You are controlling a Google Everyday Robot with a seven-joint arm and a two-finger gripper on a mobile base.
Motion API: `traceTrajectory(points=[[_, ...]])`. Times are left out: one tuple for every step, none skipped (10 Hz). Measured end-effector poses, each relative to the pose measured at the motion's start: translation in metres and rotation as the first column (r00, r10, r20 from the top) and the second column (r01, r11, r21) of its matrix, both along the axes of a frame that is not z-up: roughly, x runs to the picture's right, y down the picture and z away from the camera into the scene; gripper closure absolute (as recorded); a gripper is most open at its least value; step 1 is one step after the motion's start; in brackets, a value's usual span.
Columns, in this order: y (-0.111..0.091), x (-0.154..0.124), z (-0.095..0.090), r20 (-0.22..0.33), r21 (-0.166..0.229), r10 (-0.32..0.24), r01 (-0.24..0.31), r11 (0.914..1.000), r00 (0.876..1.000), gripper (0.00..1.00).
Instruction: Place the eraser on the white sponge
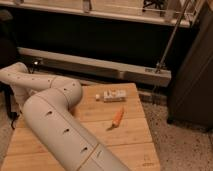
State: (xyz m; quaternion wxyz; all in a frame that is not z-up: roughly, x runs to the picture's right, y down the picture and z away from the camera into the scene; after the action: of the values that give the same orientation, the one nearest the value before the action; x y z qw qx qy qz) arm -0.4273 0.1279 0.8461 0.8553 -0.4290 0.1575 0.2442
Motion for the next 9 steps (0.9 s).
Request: traceTrajectory(points=[[-0.003, 0.005, 0.003, -0.016, 0.000, -0.014, 0.014, 0.9999, 1.000, 1.00], [-0.006, 0.010, 0.005, -0.029, 0.001, -0.025, 0.025, 0.9997, 0.999, 1.00], [-0.009, 0.013, 0.007, -0.036, -0.001, -0.031, 0.031, 0.9995, 0.999, 1.00], [-0.009, 0.014, 0.008, -0.037, -0.006, -0.030, 0.030, 0.9995, 0.999, 1.00], [-0.008, 0.014, 0.009, -0.035, -0.011, -0.028, 0.027, 0.9996, 0.999, 1.00], [-0.006, 0.014, 0.011, -0.027, -0.019, -0.021, 0.021, 0.9996, 0.999, 1.00], [-0.004, 0.016, 0.013, -0.022, -0.024, -0.017, 0.016, 0.9996, 1.000, 1.00], [-0.004, 0.017, 0.015, -0.018, -0.026, -0.012, 0.011, 0.9996, 1.000, 0.98], [-0.004, 0.019, 0.016, -0.016, -0.026, -0.008, 0.008, 0.9996, 1.000, 0.93]])
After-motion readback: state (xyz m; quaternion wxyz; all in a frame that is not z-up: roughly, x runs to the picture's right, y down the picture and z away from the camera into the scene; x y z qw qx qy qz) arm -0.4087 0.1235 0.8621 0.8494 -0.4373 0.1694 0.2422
